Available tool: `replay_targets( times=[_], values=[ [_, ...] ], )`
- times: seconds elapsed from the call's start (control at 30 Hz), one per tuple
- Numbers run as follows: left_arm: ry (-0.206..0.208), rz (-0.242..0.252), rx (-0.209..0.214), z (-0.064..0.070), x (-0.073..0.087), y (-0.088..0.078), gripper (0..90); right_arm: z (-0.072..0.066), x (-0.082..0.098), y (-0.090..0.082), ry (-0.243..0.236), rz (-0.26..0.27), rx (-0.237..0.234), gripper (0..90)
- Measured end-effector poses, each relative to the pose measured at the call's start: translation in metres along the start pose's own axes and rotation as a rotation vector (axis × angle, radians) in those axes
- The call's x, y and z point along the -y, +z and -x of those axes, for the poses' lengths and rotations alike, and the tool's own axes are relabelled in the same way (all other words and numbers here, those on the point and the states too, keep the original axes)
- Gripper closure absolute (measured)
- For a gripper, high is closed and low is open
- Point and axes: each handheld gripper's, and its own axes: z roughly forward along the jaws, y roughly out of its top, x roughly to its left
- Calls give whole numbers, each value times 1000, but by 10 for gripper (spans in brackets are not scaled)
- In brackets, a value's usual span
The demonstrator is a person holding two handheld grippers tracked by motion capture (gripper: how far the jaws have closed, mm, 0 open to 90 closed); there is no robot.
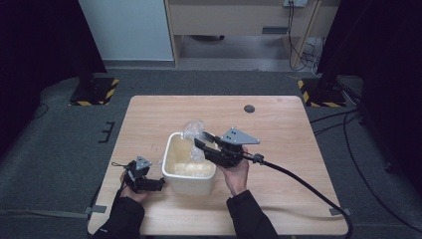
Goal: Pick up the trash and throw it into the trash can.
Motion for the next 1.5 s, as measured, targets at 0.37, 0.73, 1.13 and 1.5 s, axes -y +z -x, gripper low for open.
replay_targets(
  times=[0.37, 0.73, 1.13, 1.5],
  values=[
    [0, 0, 0, 0, 0, 0, 0, 0, 7, 6, 15, -31, -19, 532],
    [0, 0, 0, 0, 0, 0, 0, 1, -2, 0, 28, 20, 4, 312],
    [0, 0, 0, 0, 0, 0, 0, 8, -20, -23, -68, 11, 90, 166],
    [-1, 1, -1, 0, 0, 0, 0, 38, -2, -66, -16, -7, 188, 101]
  ],
)
